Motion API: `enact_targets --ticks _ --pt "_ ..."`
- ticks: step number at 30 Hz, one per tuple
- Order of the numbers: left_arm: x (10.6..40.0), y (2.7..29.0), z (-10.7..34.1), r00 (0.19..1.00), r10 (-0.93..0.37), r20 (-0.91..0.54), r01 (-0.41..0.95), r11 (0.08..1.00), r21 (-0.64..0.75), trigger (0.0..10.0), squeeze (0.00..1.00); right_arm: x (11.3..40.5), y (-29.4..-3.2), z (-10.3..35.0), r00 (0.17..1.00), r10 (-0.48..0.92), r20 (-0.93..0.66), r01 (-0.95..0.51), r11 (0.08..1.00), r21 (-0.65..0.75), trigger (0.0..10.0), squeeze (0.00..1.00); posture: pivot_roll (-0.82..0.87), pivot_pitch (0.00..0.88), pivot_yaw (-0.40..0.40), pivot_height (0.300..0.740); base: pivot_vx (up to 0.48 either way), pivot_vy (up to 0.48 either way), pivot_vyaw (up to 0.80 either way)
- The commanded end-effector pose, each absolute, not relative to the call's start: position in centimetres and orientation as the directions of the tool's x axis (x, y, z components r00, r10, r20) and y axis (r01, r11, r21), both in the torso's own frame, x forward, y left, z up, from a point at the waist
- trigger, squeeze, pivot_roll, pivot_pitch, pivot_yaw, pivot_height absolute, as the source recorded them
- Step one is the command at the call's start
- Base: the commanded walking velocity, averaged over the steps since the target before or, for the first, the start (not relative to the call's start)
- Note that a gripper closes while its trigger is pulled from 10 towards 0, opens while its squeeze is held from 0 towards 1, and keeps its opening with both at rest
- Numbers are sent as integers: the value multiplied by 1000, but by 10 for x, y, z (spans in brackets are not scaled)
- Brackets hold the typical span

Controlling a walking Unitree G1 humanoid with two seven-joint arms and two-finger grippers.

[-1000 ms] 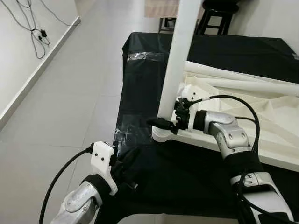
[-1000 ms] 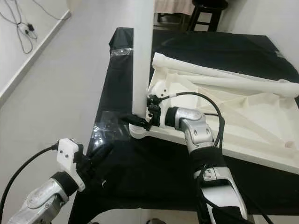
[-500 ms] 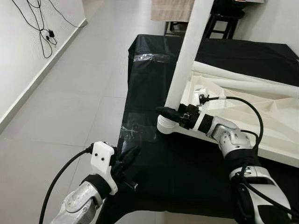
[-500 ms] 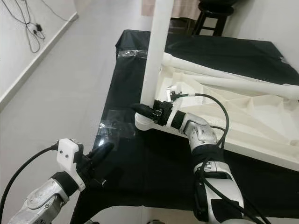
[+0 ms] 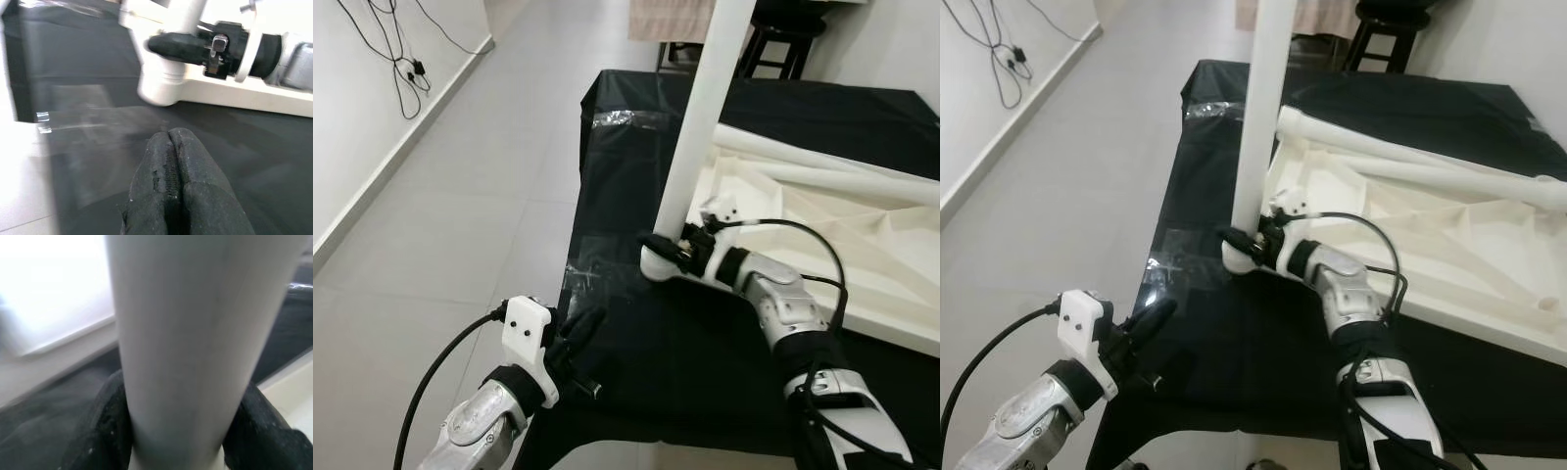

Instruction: Building children table

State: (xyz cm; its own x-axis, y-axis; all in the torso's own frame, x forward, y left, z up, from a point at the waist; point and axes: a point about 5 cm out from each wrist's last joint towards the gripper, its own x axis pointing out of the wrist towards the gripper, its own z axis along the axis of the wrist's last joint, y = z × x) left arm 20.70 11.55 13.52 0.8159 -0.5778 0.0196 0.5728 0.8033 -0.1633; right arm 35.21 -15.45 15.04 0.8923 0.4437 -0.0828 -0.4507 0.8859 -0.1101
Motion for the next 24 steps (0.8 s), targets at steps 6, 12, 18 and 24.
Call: enact_targets --ticks 6,12,18,24 --pt "205 124 135 815 -580 5 574 804 -154 10000 0 289 -149 134 960 258 -110 -280 901 -330 0 0 15 175 -41 740 0 0 0" --pt "206 126 134 814 -581 -1 573 804 -158 10000 0 294 -139 124 926 321 -197 -370 877 -306 4667 0 17 168 -29 740 0 0 0" --pt "207 126 134 817 -577 -1 570 807 -154 10000 0 294 -136 120 910 326 -257 -376 910 -177 10000 0 22 164 -26 740 0 0 0" --pt "207 125 134 812 -584 -2 576 802 -160 10000 0 294 -118 161 683 724 -90 -729 683 -38 10000 1000 26 158 -24 740 0 0 0"
